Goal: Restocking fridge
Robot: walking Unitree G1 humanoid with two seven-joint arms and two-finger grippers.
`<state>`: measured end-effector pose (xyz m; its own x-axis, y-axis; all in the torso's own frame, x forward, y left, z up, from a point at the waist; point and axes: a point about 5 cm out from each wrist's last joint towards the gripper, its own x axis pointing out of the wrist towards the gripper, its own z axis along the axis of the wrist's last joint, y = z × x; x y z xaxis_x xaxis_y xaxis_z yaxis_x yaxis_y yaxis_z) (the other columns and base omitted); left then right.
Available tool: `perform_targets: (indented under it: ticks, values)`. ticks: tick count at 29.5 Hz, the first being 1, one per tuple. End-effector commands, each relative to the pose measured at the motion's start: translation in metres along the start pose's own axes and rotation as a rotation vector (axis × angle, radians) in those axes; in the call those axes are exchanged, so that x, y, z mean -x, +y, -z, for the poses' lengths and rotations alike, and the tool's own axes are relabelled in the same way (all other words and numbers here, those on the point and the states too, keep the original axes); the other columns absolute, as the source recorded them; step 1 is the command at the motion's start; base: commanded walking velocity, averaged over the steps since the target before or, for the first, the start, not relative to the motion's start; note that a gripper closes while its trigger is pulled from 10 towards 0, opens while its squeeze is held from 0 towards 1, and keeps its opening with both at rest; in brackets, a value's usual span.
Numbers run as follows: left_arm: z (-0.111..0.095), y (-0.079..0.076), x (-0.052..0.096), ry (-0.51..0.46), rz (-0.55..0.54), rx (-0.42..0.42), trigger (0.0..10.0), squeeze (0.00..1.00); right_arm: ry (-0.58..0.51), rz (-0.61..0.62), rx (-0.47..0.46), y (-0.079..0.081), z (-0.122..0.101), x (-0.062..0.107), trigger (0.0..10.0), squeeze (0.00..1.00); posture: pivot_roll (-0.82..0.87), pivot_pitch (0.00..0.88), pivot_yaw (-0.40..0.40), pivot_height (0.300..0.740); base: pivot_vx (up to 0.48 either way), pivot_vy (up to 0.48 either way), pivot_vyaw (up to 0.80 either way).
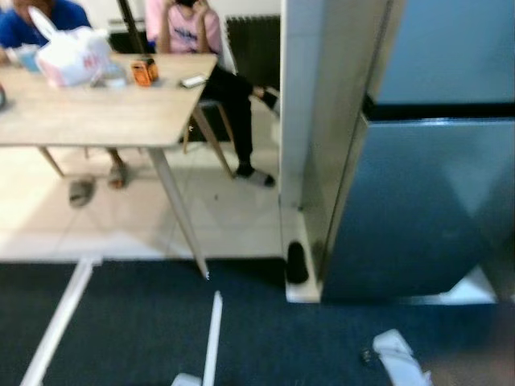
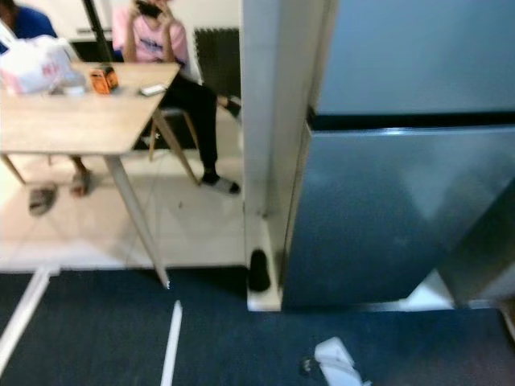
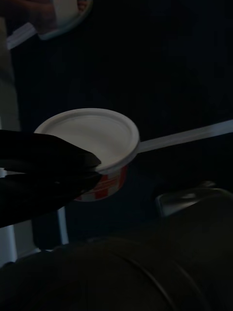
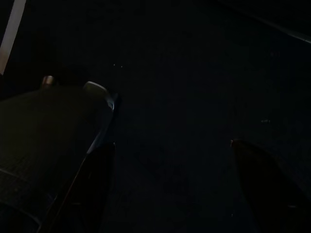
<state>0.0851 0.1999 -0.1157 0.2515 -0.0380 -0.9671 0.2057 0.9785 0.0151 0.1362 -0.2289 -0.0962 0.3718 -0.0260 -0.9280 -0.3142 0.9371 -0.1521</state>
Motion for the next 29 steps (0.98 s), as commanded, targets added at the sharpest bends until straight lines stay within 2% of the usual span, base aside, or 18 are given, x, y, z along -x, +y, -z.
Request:
perform_targets:
  ticks: [1,6,9,14,19,26,29]
  values:
    - [-0.0033,0.0063,0.0008,-0.015,-0.027,-0.006,10.0,0.00,-0.011,-0.003,-0.010,0.0038,-0.0036,-0.0010,10.0,0.00,-0.02,0.000,0.029,0.740,0.000,0.000,0.00]
    - [-0.0039,0.0067,0.0010,-0.017,-0.019,-0.024,10.0,0.00,-0.016,-0.008,-0.032,0.0065,-0.0039,-0.0014,10.0,0.00,-0.02,0.000,0.032,0.740,0.000,0.000,0.00]
    - [-0.0049,0.0061,0.0007,-0.011,-0.015,-0.043,10.0,0.00,-0.021,-0.026,-0.010,0.0118,-0.0070,-0.0024,10.0,0.00,-0.02,0.000,0.028,0.740,0.000,-0.480,0.00]
    - [-0.0083,0.0036,-0.0002,-0.021,-0.032,-0.021,10.0,0.00,-0.027,-0.018,-0.015,0.0089,-0.0091,-0.0022,10.0,0.00,-0.02,0.000,0.023,0.740,0.000,-0.463,0.00]
    - [-0.0092,0.0044,-0.0001,-0.041,-0.052,-0.004,10.0,0.00,-0.013,-0.010,-0.010,0.0060,-0.0048,-0.0014,10.0,0.00,-0.02,0.000,0.023,0.740,0.000,0.000,0.00]
    - [-0.0090,0.0030,-0.0001,-0.043,-0.031,-0.020,10.0,0.00,-0.021,-0.020,-0.016,0.0109,-0.0066,-0.0023,10.0,0.00,-0.02,0.000,0.033,0.740,0.000,0.000,0.00]
    - [-0.0085,0.0025,-0.0001,-0.042,-0.025,-0.018,10.0,0.00,-0.021,-0.026,-0.013,0.0124,-0.0069,-0.0025,10.0,0.00,-0.02,0.000,0.033,0.740,0.305,0.000,0.00]
